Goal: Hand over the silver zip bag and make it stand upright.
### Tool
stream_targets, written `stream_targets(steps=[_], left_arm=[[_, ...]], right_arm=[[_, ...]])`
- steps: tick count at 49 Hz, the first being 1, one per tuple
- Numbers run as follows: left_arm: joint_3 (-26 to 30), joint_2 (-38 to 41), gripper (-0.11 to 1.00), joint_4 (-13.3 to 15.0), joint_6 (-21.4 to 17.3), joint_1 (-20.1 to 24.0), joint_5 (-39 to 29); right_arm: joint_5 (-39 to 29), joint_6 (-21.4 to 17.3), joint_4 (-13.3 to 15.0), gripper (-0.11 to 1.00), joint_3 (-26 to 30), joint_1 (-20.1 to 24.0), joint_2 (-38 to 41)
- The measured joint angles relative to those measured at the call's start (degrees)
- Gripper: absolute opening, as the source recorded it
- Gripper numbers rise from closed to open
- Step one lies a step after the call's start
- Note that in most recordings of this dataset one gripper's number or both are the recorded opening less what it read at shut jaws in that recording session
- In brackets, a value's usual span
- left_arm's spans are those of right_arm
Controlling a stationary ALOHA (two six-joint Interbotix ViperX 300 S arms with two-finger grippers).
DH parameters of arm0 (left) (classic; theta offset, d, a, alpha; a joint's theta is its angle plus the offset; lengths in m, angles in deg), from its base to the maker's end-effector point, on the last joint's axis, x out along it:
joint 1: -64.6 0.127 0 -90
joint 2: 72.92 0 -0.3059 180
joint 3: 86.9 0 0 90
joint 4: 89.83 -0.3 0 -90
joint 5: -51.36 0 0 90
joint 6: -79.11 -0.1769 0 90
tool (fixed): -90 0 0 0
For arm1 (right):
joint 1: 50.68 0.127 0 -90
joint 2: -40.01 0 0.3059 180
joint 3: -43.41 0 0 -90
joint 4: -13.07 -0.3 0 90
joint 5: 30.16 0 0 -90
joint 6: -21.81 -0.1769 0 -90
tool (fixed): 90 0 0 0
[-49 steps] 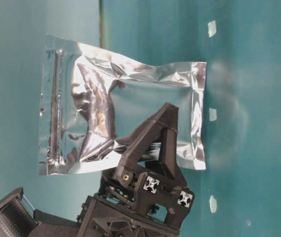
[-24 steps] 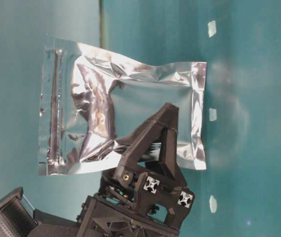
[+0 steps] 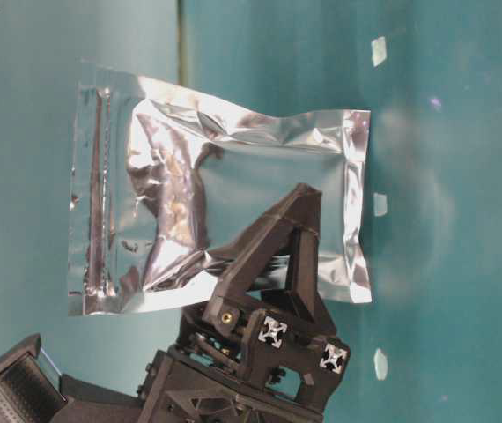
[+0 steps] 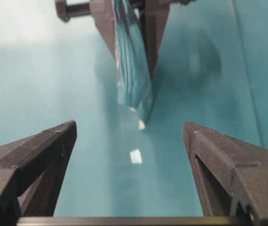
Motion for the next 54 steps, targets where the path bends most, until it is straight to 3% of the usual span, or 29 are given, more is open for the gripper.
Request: stream_targets(steps=[54], left_arm=[[0.0,0.0,0.21,0.0,0.0,-0.18,-0.09]], right_arm=[[0.09,0.0,-0.09,0.97,-0.35,0.88,0.0]])
